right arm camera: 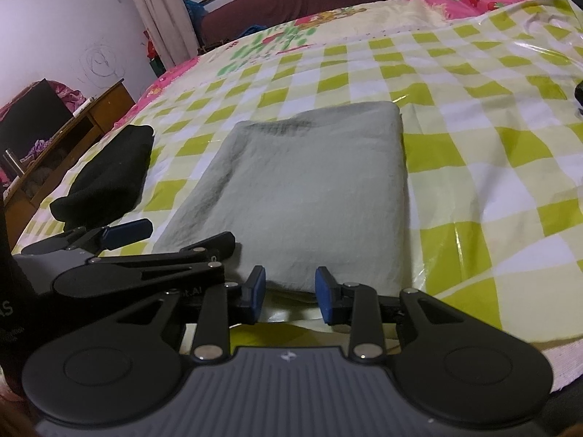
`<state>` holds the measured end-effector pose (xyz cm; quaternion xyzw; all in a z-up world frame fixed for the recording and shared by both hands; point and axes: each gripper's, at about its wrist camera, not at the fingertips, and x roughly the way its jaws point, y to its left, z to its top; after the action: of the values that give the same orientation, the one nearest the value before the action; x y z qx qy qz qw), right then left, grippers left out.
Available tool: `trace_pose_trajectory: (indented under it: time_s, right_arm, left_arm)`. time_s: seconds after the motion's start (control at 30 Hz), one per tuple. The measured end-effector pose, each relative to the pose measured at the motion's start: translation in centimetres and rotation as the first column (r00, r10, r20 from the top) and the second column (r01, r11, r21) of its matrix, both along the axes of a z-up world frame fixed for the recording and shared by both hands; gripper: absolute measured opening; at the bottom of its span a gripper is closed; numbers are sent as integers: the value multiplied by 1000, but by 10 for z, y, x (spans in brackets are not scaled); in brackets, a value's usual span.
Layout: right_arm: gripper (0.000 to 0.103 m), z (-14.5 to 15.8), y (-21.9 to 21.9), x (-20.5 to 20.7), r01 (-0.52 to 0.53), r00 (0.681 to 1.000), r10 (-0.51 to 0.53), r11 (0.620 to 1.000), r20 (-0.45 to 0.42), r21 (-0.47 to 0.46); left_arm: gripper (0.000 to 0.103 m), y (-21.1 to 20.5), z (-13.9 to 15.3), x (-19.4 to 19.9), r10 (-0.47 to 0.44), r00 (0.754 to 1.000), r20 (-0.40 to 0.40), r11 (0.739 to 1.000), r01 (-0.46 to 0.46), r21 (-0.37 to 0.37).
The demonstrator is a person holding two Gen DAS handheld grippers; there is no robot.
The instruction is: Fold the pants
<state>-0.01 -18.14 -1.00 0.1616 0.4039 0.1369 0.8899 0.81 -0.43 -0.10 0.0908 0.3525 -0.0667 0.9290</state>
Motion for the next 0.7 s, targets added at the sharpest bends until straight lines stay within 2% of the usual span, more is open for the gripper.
trace_pose_trajectory:
  time_s: [0.37,0.7]
  right_arm:
    - [34,3,-6,0,30,999,-30,1000,23,7]
    - [35,-1,-11,5,41,999,-41,998,2,48]
  left_arm:
    - [103,-1,0,1,-4,1000,12,1000,4,5]
    - [103,-2,-4,1,-14,1000,3,1000,14,4]
